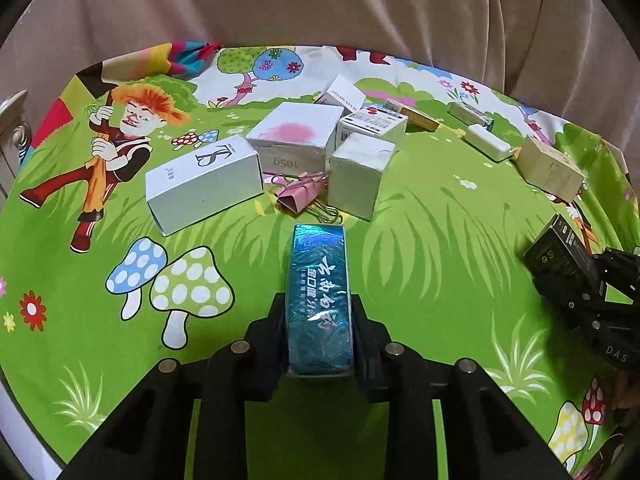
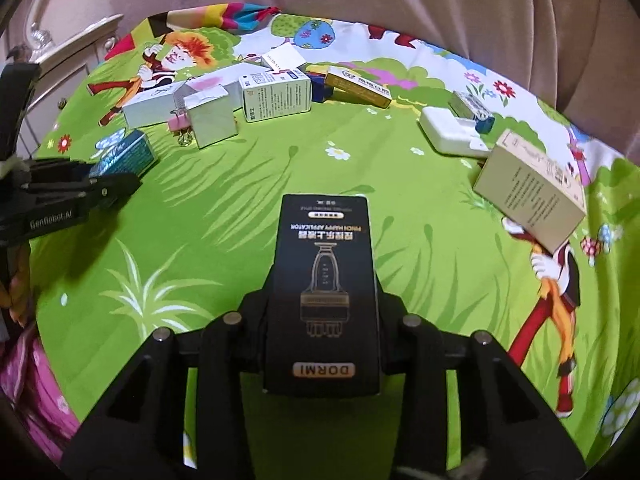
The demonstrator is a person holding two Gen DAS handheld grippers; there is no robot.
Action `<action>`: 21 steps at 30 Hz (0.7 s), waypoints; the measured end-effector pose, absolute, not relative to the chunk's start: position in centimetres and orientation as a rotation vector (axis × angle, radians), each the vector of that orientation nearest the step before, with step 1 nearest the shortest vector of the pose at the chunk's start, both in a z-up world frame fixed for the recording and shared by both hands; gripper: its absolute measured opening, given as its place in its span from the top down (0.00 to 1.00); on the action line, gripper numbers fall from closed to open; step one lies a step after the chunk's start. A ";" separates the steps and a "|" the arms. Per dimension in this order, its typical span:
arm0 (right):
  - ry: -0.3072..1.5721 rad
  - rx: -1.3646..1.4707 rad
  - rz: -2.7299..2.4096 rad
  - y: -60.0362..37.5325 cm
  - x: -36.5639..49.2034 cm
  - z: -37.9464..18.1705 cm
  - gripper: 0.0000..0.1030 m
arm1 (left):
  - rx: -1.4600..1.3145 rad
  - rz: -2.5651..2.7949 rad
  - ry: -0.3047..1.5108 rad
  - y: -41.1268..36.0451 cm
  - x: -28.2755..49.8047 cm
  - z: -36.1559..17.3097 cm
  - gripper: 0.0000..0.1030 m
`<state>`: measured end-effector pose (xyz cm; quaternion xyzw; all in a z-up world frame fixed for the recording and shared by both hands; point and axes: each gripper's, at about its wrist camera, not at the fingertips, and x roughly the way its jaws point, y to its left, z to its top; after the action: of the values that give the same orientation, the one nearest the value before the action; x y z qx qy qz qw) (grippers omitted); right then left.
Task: Organize rigid objects
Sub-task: 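Lift both held boxes and carry them over the purple storage box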
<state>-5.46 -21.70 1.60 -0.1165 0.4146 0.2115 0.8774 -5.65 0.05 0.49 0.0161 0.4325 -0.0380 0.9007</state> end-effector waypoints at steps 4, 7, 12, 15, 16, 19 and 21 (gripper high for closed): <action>0.868 -0.226 0.427 -21.7 -5.5 1.7 0.59 | 0.039 -0.081 0.894 0.0 -5.8 0.6 0.71; 0.868 -0.201 0.414 -21.6 -6.1 1.8 0.59 | 0.026 -0.082 0.914 -0.1 -6.0 0.7 0.71; 0.805 -0.088 0.393 -22.1 -8.6 2.6 0.59 | -0.119 -0.140 0.928 -0.4 -7.1 2.4 0.71; 0.701 -0.055 0.367 -22.5 -11.2 4.7 0.59 | -0.044 -0.184 0.763 -2.6 -9.3 7.2 0.71; 0.646 -0.051 0.355 -22.8 -12.2 6.1 0.59 | -0.017 -0.200 0.683 -3.6 -10.6 9.5 0.71; 0.421 -0.047 0.308 -24.1 -15.7 11.8 0.59 | 0.052 -0.226 0.484 -6.0 -14.1 14.9 0.71; 0.269 -0.029 0.277 -25.3 -18.3 15.3 0.59 | 0.086 -0.236 0.380 -7.3 -16.3 17.5 0.71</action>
<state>-18.28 -25.27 15.30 -0.0144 0.1336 0.1375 0.9813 -16.28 -7.30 17.49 0.0429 0.1882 -0.1171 0.9742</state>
